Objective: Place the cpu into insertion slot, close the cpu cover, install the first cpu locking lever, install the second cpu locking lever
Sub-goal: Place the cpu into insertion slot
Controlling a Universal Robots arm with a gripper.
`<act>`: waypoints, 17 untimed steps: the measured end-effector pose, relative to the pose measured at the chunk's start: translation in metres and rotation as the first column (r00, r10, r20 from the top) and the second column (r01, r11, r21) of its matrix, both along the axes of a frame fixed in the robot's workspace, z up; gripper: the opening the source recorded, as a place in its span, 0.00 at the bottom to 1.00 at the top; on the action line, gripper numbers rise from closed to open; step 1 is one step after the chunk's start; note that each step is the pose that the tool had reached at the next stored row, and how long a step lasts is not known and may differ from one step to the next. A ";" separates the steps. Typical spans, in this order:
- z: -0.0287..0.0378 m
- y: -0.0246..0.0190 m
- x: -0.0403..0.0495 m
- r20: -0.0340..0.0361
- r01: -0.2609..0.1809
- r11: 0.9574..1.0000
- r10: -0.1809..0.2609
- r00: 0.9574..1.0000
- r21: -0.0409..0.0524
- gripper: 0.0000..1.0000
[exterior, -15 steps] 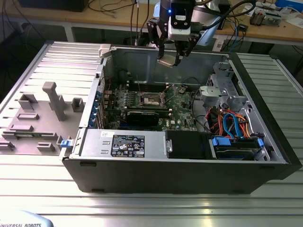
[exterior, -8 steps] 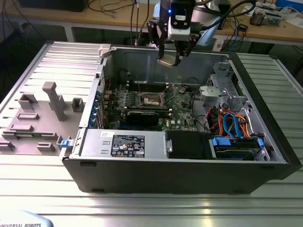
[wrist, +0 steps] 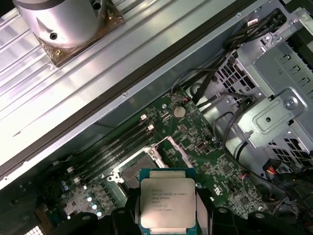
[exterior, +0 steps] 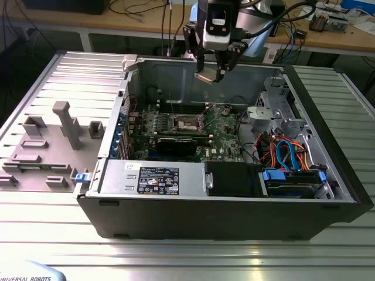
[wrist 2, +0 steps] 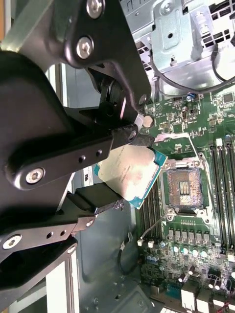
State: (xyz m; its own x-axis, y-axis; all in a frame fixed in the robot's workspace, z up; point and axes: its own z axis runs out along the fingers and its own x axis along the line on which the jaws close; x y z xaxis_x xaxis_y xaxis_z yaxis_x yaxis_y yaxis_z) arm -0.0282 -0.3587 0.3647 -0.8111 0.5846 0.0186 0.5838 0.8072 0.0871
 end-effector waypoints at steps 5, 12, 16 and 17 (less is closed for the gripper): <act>-0.0004 -0.0001 -0.0015 0.000 0.073 0.997 -0.073 0.997 0.000 0.54; -0.0005 0.0000 -0.0015 0.000 0.094 0.996 -0.094 0.996 0.000 0.54; -0.0005 0.0000 -0.0015 0.000 0.094 0.996 -0.094 0.996 0.000 0.54; -0.0005 0.0000 -0.0015 0.000 0.094 0.996 -0.094 0.996 0.000 0.54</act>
State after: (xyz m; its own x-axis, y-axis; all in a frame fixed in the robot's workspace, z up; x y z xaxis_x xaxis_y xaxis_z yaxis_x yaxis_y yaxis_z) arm -0.0298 -0.3587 0.3642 -0.7526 0.6582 0.0187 0.6570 0.7488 0.0872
